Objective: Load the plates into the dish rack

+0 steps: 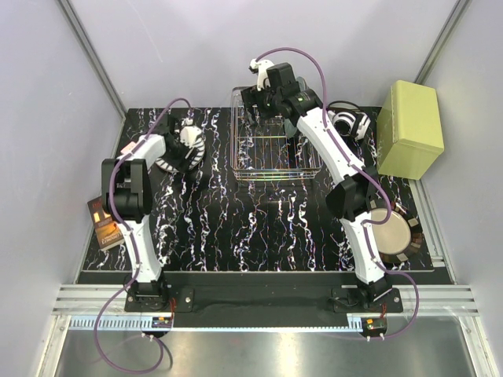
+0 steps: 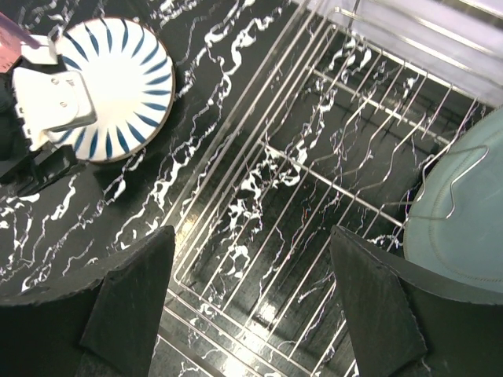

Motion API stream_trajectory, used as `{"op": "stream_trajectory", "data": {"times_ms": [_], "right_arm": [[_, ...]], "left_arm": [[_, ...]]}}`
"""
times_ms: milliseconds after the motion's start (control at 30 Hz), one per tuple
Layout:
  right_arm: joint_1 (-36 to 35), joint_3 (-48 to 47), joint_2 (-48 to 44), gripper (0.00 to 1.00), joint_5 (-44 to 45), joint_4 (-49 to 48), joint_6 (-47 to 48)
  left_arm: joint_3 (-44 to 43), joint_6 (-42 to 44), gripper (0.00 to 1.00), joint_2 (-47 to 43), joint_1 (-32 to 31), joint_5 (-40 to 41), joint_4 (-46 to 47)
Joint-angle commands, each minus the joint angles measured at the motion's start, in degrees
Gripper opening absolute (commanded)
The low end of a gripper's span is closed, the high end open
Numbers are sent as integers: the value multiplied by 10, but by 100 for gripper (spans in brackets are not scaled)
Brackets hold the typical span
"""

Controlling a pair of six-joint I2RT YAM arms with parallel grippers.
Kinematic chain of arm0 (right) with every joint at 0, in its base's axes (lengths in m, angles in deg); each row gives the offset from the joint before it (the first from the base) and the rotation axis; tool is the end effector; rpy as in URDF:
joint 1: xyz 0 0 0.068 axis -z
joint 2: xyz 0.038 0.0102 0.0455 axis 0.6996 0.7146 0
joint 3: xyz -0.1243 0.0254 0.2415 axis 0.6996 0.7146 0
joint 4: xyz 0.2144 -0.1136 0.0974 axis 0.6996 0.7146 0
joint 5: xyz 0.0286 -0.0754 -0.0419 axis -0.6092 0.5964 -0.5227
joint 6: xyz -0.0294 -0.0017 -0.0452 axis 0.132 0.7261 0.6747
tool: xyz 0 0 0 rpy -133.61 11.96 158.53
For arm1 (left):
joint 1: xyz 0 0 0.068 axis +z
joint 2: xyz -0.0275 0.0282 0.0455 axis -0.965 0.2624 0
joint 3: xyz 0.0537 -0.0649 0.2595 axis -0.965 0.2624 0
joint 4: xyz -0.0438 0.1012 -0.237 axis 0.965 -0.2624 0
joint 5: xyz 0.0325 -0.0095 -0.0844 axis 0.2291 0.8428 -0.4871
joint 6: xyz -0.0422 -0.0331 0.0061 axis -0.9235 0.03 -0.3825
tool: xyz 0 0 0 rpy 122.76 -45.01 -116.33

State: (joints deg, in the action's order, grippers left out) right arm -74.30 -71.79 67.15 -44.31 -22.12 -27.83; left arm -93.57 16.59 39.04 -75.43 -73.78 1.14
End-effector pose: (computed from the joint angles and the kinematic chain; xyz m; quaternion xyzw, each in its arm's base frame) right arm 0.4471 0.2619 0.3639 -0.2591 0.8331 0.1705 0.4580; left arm 0.4374 -0.0109 0.1806 0.3131 0.9181 -0.0122 0.2428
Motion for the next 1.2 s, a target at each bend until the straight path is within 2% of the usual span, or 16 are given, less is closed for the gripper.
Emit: {"op": "stream_trajectory", "data": {"times_ms": [0, 100, 267, 367, 633, 833, 1100, 1167], "right_arm": [[3, 9, -20, 87, 10, -1, -6], [4, 12, -23, 86, 16, -1, -6], [3, 12, -23, 86, 19, -1, -6], [2, 14, -24, 86, 21, -1, -6], [4, 25, -33, 86, 26, -1, -6], [2, 38, -43, 86, 29, -1, -6], [17, 96, -83, 86, 7, 10, -7], [33, 120, -105, 86, -9, 14, -39]], "left_arm": [[-16, 27, 65, 17, -19, 35, 28], [-7, 36, 56, 20, -25, 39, 26], [12, 45, 15, 7, -32, 38, 26], [42, 52, 2, -11, -36, 37, 26], [98, 46, 0, -66, -46, 9, -10], [184, 49, 0, -146, -80, -41, -61], [289, 38, 0, -259, -175, -116, -116], [306, 29, 0, -283, -208, -128, -128]]}}
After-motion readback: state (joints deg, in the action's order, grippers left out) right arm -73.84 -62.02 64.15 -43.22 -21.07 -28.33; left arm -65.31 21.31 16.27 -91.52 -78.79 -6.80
